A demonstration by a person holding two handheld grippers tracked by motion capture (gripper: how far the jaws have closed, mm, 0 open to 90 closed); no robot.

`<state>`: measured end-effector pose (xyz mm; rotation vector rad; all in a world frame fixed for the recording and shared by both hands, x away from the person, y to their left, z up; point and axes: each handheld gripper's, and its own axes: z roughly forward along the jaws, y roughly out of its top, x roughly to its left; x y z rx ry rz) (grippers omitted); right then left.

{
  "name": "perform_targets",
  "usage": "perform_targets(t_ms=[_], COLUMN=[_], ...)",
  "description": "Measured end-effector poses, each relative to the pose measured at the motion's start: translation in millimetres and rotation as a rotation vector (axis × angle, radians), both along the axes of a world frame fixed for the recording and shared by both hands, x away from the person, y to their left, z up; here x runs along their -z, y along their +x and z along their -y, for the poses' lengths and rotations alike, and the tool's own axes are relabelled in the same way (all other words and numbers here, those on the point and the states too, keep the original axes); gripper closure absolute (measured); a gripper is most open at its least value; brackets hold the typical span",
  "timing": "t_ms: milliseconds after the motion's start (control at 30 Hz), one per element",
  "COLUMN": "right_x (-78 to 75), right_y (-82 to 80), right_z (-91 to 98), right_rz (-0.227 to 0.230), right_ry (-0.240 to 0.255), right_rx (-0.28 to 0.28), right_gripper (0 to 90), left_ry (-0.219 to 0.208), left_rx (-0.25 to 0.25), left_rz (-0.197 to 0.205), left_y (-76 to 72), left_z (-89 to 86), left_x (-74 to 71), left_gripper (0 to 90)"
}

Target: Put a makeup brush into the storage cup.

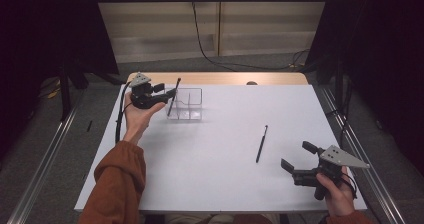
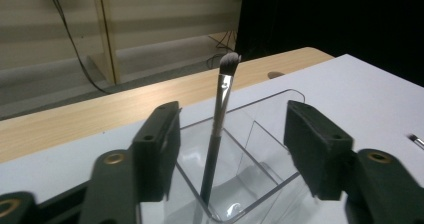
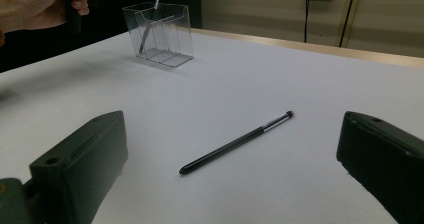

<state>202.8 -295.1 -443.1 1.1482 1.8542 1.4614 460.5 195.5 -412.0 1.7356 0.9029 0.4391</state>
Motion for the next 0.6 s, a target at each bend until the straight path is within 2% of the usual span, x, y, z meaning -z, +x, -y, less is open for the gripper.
perform_targets(t_ms=[67,133,167,333,433,500,600], right_x=[0.0,0.0,0.0,0.0,-0.1,-0.1,-0.2], right_y=[0.1,0.1,0.1,0.2,0.1,0.2,0.3], right_z=[-0.1,-0.2,-0.2,-0.3,-0.1,-0.1,-0.2], right_rz=[-0.002,-0.001,0.000,0.000,0.000,0.000,0.000], right_ry=[0.000,-0.001,-0.001,-0.003,-0.001,0.000,-0.002], right_rx=[-0.001,-0.001,-0.001,-0.001,0.000,0.001,0.001], right_gripper=[0.0,0.0,0.0,0.0,0.0,0.0,0.0], left_ry=[0.007,-0.027,-0.026,-0.025,-0.017,-0.043,-0.043], left_rx=[-0.027,-0.043,-0.049,-0.056,-0.050,-0.044,-0.031], left_rz=[-0.001,-0.010,-0.018,-0.026,-0.021,-0.021,-0.017], left_y=[-0.7,-1.2,-1.7,-5.7,-10.6,-14.0,-20.2], left_z=[-0.4,-2.5,-3.5,-5.9,-6.7,-7.7,-9.1], left_x=[-2.7,-5.1,-6.1,-7.4,-7.2,-6.4,-5.2], left_gripper=[30.6,24.8,22.4,11.0,9.6,8.5,4.3])
